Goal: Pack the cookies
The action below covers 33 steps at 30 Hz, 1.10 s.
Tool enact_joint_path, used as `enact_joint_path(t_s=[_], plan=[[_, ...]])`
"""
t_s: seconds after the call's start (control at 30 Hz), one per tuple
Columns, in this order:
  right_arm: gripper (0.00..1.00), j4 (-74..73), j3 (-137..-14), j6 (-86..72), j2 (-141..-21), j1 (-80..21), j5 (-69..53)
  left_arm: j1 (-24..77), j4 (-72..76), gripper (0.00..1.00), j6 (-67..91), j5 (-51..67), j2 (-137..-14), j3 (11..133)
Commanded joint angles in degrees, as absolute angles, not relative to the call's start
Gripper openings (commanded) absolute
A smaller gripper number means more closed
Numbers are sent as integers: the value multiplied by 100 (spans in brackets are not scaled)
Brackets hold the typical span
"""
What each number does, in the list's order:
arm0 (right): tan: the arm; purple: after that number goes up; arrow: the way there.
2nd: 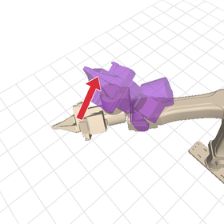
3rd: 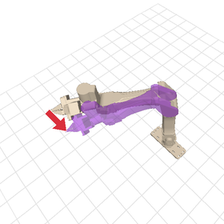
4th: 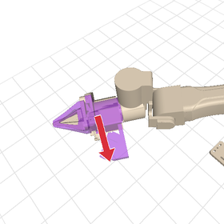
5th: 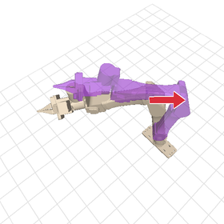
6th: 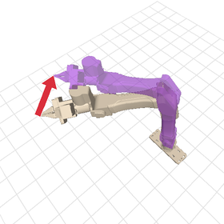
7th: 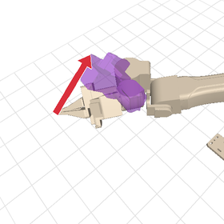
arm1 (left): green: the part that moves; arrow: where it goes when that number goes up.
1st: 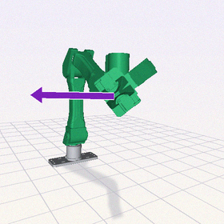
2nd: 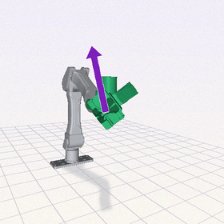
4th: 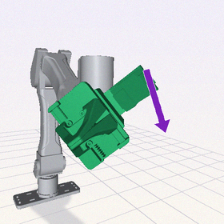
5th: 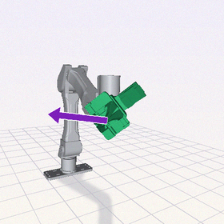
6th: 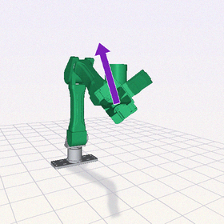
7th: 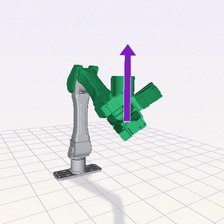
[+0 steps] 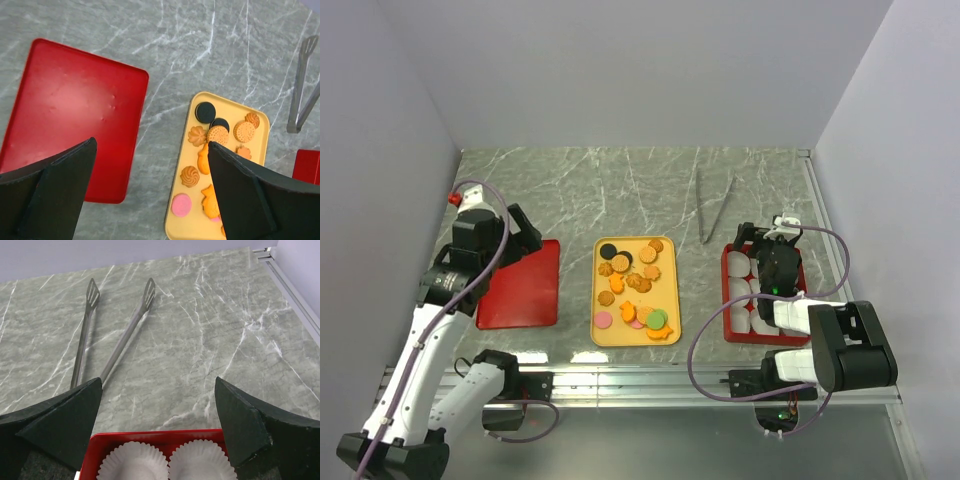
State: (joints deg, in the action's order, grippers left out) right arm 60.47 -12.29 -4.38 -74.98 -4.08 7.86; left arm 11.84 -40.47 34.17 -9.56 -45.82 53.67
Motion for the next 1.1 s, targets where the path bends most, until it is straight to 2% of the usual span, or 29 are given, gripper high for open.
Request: enact_joint_path(t_s=[0.0,0.2,0.4,0.6,0.83,0.93,1.03,1.07], plan=[[100,6363,-1248,-404,-7444,-378,809,1204,-4523,99,3402,-1369,-4658,6019],[100,6381,-1239,-404,-7444,-387,809,1441,-5106,99,3068,-2223,-4676,6434],[100,6372,-1239,-404,-7444,-378,809,1450,-4843,99,2733,-1214,-4184,6003],[100,6372,-1248,-413,-7453,-378,791,1450,-4878,99,2926,-1450,-4104,5845],[100,6416,-1265,-483,-7427,-378,939,1450,-4729,99,3015,-1661,-4614,5792],[100,5567,-1781,-685,-7102,-378,1517,1450,-4544,99,3015,-1643,-4641,5705],[100,3024,-3069,-625,-6952,-413,1557,1450,-4351,99,2997,-1687,-4623,5617],[100,2641,-3381,-598,-6970,-413,1451,1450,-4316,99,2997,-1722,-4632,5590]])
